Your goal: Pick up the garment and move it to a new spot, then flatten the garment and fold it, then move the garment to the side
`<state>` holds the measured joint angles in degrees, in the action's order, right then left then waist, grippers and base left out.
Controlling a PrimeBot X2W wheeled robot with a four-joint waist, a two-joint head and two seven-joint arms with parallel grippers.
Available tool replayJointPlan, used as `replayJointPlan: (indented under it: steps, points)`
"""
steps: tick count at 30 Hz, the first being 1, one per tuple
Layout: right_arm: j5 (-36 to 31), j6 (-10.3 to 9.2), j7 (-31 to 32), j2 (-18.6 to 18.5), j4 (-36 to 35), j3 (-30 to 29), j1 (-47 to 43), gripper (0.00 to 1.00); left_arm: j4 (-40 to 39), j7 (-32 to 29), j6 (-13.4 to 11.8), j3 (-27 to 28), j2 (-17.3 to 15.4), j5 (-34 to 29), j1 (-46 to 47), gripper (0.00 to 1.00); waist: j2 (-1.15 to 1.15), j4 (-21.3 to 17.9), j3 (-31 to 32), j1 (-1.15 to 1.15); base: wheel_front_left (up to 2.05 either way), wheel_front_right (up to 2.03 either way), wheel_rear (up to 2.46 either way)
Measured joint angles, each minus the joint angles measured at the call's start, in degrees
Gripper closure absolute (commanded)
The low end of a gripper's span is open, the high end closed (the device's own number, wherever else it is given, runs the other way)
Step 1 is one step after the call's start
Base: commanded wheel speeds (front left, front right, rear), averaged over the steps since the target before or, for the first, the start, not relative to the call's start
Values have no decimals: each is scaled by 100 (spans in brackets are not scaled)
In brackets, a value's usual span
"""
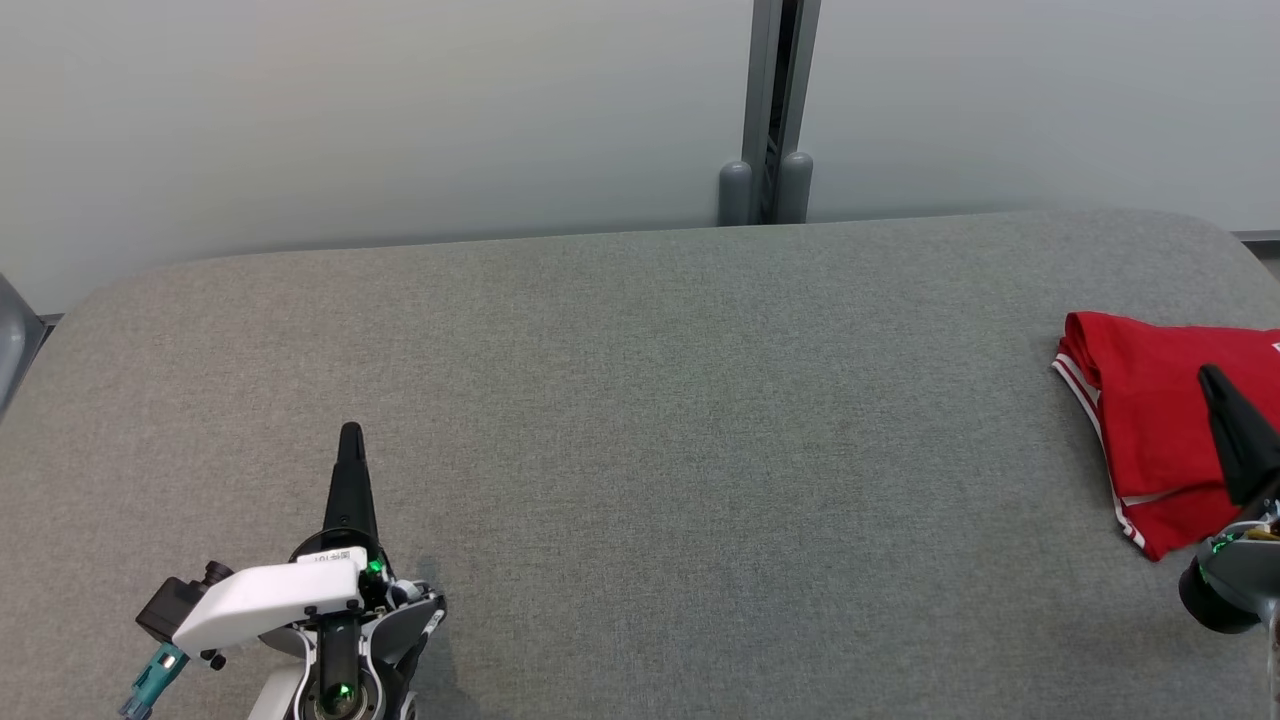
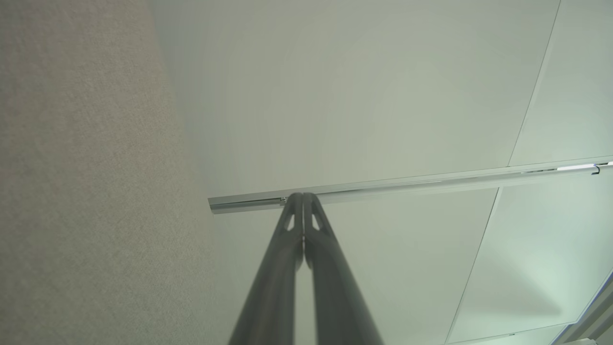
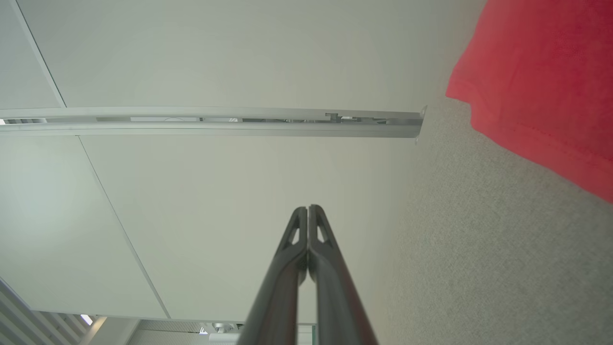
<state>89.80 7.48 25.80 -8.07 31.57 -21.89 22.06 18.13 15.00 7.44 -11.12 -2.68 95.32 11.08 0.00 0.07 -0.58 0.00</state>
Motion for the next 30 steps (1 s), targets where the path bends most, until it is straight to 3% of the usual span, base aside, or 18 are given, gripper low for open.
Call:
replayJointPlan:
  steps: [30]
  points:
    - [-2, 0, 13, 1, 0, -3, 1, 100, 0, 0, 1, 0, 0, 0, 0, 100, 0, 0, 0, 0, 0, 0, 0]
